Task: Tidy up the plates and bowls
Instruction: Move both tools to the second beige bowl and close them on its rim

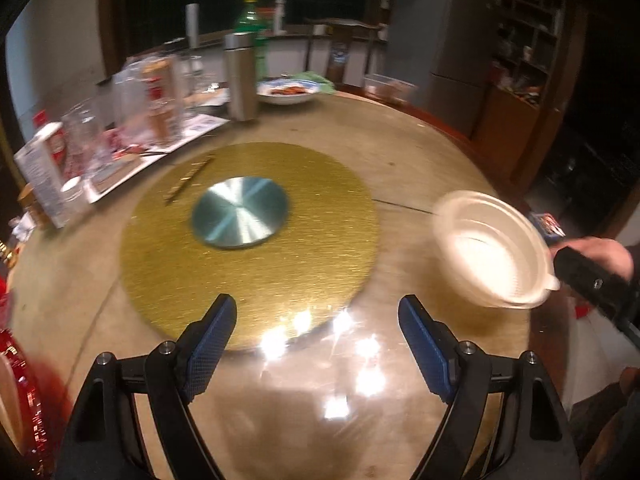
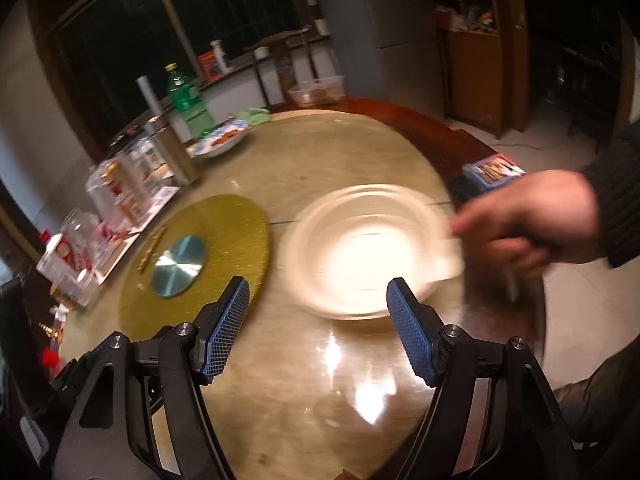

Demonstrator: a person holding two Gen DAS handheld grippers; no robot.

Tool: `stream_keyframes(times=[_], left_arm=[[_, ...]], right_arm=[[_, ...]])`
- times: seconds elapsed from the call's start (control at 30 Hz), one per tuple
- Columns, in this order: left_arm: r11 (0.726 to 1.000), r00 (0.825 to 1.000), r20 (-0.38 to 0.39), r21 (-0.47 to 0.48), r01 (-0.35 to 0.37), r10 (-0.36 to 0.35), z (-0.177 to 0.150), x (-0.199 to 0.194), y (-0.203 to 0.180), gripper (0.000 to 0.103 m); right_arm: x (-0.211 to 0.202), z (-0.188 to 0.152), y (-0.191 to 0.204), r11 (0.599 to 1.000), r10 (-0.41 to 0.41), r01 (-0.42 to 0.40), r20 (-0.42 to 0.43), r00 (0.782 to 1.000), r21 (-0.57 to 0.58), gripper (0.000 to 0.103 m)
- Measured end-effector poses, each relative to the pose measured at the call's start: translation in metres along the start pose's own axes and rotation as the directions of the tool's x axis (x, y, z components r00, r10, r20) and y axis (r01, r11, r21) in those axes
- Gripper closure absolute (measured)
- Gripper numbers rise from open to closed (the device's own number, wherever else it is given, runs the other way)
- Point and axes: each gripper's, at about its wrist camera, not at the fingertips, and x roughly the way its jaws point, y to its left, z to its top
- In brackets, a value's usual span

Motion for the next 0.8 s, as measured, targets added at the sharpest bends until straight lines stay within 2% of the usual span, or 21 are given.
stream_keyframes(times=[0.13, 0.33, 0.43, 0.5, 0.57, 0.67, 0.8], left_arm=[[1.000, 1.000, 0.003, -0.004, -0.006, 0.006, 0.000, 0.004, -0.002, 0.020], [0.992, 0.996, -0.004, -0.084, -0.094, 0.094, 0.010, 0.016, 0.028, 0.020], [0.989, 0.995, -0.049, -0.118, -0.088, 0.083, 0.017, 0.032, 0.037, 0.020], [0.989, 0.995, -0.071, -0.119, -0.085, 0.076, 0.018, 0.043, 0.035, 0.020], [0.990, 0.994, -0.087, -0.114, -0.080, 0.070, 0.021, 0.053, 0.031, 0.020], [0.992, 0.994, -0.101, -0.113, -0.061, 0.050, 0.025, 0.061, 0.024, 0.020], [0.992, 0.996, -0.077, -0.113, -0.053, 0.045, 0.029, 0.058, 0.022, 0.020]], right_arm=[[0.002, -0.006, -0.012, 1.000, 0.013, -0.012, -0.018, 1.000, 0.014, 0.031], [0.021, -0.008, -0.008, 0.998, 0.069, -0.068, -0.078, 0.995, 0.016, 0.031], [0.043, -0.002, -0.006, 0.993, 0.114, -0.109, -0.122, 0.986, 0.050, 0.031], [0.057, 0.002, -0.010, 0.983, 0.167, -0.151, -0.155, 0.974, 0.109, 0.031], [0.071, 0.006, -0.012, 0.975, 0.186, -0.159, -0.181, 0.966, 0.152, 0.031], [0.088, 0.011, -0.014, 0.970, 0.194, -0.156, -0.210, 0.958, 0.184, 0.031], [0.104, 0.016, -0.015, 0.959, 0.225, -0.173, -0.230, 0.947, 0.227, 0.031]])
